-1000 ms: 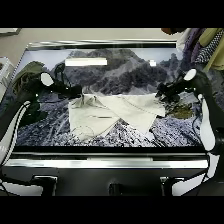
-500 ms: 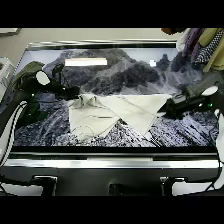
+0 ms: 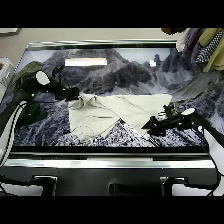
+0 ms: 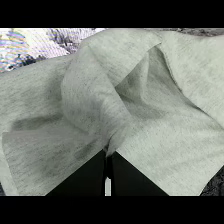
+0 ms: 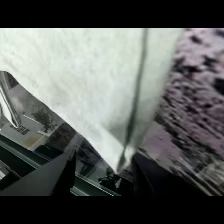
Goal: Fold the clothes and pants, and hang the long-sleeved shirts on hangers.
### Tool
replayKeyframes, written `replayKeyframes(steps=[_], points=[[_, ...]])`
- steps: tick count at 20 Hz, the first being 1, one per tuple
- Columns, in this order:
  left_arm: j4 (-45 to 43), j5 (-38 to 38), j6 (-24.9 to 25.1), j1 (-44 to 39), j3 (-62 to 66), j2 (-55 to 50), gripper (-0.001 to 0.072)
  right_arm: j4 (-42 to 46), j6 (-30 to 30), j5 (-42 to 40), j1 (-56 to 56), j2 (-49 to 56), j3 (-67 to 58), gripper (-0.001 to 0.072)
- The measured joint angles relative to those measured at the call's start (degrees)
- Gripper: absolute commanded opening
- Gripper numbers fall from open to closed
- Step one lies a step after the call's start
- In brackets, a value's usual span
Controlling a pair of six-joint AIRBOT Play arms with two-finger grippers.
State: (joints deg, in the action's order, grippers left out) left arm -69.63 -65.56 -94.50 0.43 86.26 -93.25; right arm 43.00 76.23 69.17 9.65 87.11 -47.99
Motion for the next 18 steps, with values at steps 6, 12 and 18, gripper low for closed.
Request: replayKeyframes(steps=[6,12,18], points=[[0.0,-0.1,0.0,0.0,0.0,0.0,0.0017,-0.9,2.0,-7.1,-4.8,-0.4,1.0,0.0031],[-1.5,-0.3,0.1,0.6,4.5,3.0,0.0016,-3.5,1.6,-8.8,-5.7,-7.9,-7.9,0.003],[-10.6,-1.4,-1.8,0.8,19.0,14.9,0.0016,1.4,7.1,-9.3,-5.8,-24.8,-28.5,0.003]])
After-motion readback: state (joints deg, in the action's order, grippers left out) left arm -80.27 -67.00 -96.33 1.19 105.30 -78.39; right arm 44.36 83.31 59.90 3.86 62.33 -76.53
